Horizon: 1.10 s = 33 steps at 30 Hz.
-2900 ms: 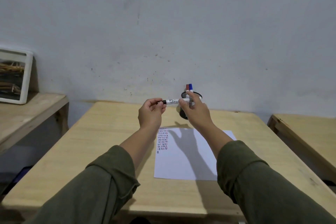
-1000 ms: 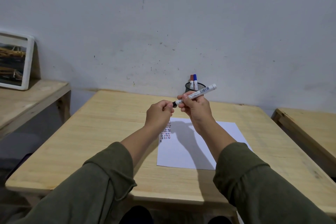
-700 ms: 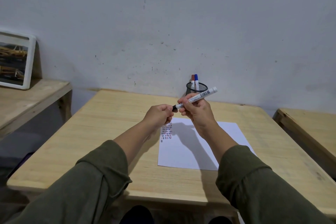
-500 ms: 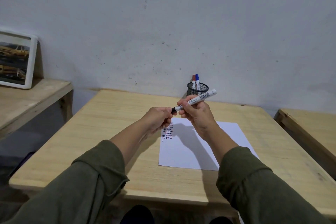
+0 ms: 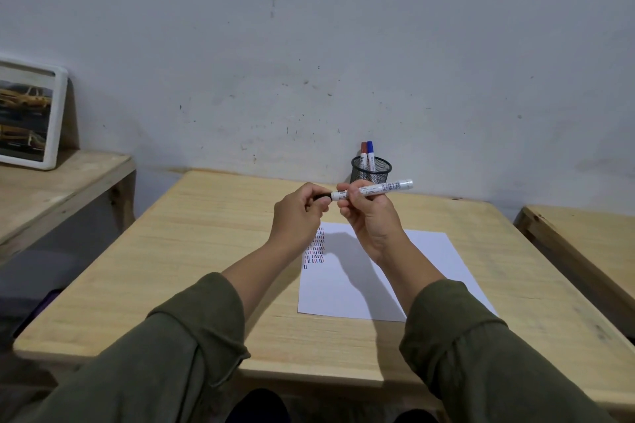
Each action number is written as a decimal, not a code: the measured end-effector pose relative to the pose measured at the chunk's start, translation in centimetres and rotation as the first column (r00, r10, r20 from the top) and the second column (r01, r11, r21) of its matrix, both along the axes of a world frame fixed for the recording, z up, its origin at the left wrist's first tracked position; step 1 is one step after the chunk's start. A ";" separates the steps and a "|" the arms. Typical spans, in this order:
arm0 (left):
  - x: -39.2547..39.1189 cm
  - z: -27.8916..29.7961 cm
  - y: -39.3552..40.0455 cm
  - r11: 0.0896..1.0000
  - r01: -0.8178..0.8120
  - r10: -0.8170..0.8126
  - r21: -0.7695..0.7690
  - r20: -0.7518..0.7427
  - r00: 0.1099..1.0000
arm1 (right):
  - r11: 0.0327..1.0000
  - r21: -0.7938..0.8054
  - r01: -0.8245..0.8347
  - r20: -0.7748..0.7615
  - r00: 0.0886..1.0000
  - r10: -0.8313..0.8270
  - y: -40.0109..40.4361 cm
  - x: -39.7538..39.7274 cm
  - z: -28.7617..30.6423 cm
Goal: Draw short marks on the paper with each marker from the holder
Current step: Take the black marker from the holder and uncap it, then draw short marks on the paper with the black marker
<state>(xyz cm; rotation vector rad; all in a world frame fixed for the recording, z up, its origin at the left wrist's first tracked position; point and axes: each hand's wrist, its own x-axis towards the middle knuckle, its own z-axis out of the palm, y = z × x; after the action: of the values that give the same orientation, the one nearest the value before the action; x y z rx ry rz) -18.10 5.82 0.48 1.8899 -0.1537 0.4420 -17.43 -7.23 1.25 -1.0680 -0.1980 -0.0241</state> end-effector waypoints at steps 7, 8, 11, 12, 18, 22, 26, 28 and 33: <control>0.5 -0.5 0.4 0.996 -0.008 -0.006 -0.085 -0.167 0.986 | 0.999 -0.053 -0.004 0.065 0.998 0.007 -0.5 0.1 -0.2; 0.8 -0.6 0.8 0.994 -0.024 0.000 -0.106 -0.218 0.976 | 0.999 -0.052 0.009 0.065 0.998 -0.006 -0.7 0.1 -0.1; 1.3 -1.3 2.2 0.998 -0.040 0.023 -0.055 -0.277 0.961 | 0.998 -0.045 0.037 0.046 0.998 -0.035 -1.3 0.2 -0.3; 1.3 -1.4 2.6 0.999 -0.043 0.036 -0.020 -0.265 0.964 | 0.998 -0.051 0.038 0.037 0.999 -0.036 -1.4 0.3 -0.5; 2.4 -2.2 3.6 0.987 -0.158 0.148 -0.020 -0.258 0.955 | 0.997 -0.068 0.046 -0.017 0.999 -0.047 -1.4 0.4 -1.5; 3.7 -3.6 4.2 0.970 -0.173 0.214 0.173 -0.258 0.942 | 0.996 -0.082 0.042 -0.056 0.997 -0.046 -1.4 1.0 -2.2; 4.7 -5.1 4.4 0.945 -0.132 0.221 0.299 -0.286 0.932 | 0.994 -0.098 0.036 -0.092 0.995 -0.045 -1.5 1.5 -2.8; 4.8 -5.7 4.3 0.931 -0.103 0.217 0.351 -0.301 0.929 | 0.994 -0.099 0.035 -0.123 0.991 -0.047 -1.4 1.6 -3.1; 4.4 -6.0 4.4 0.922 -0.089 0.211 0.377 -0.296 0.932 | 0.994 -0.112 0.012 -0.156 0.987 -0.029 -1.2 1.4 -3.7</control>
<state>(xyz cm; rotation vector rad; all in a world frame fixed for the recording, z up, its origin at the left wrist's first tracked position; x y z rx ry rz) -13.74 10.18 -5.51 2.3187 0.1511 0.1994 -16.07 -8.47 -2.42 -1.1775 -0.0462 0.0530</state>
